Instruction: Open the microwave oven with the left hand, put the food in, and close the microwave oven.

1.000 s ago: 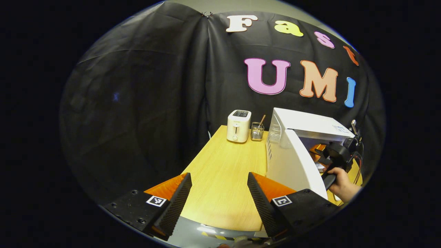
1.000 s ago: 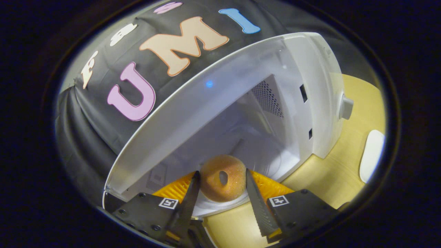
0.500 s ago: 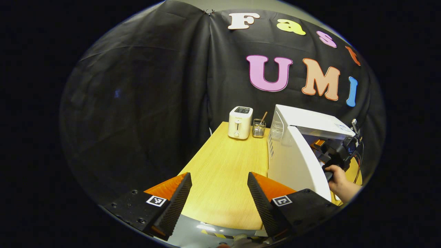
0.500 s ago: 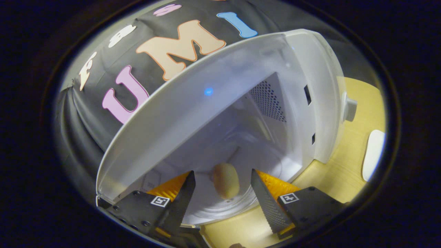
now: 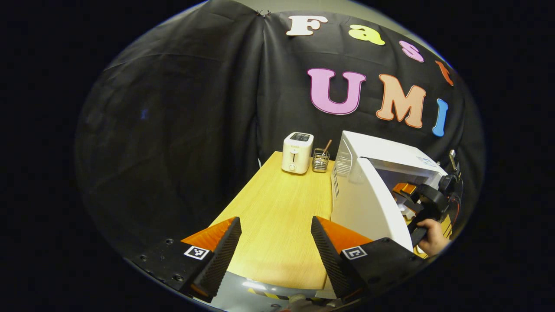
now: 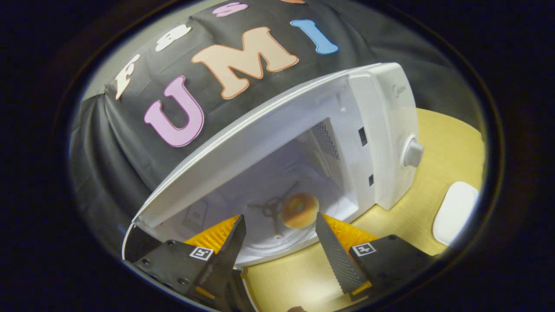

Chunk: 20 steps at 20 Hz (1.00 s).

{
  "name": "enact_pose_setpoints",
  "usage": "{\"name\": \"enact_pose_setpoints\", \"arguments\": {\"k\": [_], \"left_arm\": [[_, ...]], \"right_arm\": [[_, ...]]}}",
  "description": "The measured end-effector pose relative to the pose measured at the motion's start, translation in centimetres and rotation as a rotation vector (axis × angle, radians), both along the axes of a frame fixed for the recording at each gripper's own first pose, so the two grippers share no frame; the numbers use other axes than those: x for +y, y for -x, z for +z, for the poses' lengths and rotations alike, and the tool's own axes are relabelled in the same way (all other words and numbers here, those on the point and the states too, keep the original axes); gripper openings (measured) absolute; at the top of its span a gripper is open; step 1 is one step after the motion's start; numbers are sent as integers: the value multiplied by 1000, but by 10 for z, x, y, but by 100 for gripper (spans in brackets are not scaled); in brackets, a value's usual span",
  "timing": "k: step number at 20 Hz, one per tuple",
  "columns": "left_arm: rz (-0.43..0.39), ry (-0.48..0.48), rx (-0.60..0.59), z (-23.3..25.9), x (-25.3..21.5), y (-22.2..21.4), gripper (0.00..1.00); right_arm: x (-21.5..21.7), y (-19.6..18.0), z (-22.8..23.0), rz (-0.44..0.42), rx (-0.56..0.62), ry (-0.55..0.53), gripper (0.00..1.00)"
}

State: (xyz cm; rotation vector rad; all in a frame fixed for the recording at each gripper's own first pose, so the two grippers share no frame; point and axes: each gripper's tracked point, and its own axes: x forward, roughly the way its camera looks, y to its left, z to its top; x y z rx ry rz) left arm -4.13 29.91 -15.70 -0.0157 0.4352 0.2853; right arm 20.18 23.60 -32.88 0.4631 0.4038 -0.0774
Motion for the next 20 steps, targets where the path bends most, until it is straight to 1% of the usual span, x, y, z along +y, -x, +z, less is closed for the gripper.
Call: {"name": "enact_pose_setpoints", "arguments": {"k": [2,3,4,5,6,9,11,12,13,14,15,17,18,20], "left_arm": [[-17,7,4,-2,-5,0,94],[-29,9,7,-3,-9,-1,93],[-42,9,11,-4,-11,-1,89],[-55,10,16,-6,-13,-1,86],[-75,14,22,-8,-18,-1,82],[-131,15,24,-8,-29,-1,78],[-154,13,27,-11,-34,-4,69],[-159,17,30,-12,-36,-5,56],[-168,21,35,-14,-39,-4,46],[-171,22,37,-15,-38,-5,28],[-168,23,39,-17,-38,-5,14],[-160,35,44,-22,-35,-8,4],[-162,50,49,-23,-37,-5,0],[-163,70,55,-28,-39,-5,0]], "right_arm": [[-2,14,5,23,4,17,100],[-3,21,8,36,5,27,91],[-4,29,10,50,8,35,91],[-5,37,12,62,15,42,100],[-7,46,13,71,25,44,100],[-16,71,28,79,14,70,99],[-24,82,38,85,-3,109,99],[-27,88,41,90,-5,128,99],[-30,92,46,94,-6,140,99],[-33,96,52,98,-12,149,100],[-35,99,59,99,-24,158,100],[-42,108,71,96,-36,180,99],[-45,112,77,95,-43,191,99],[-51,120,89,90,-54,217,99]]}}
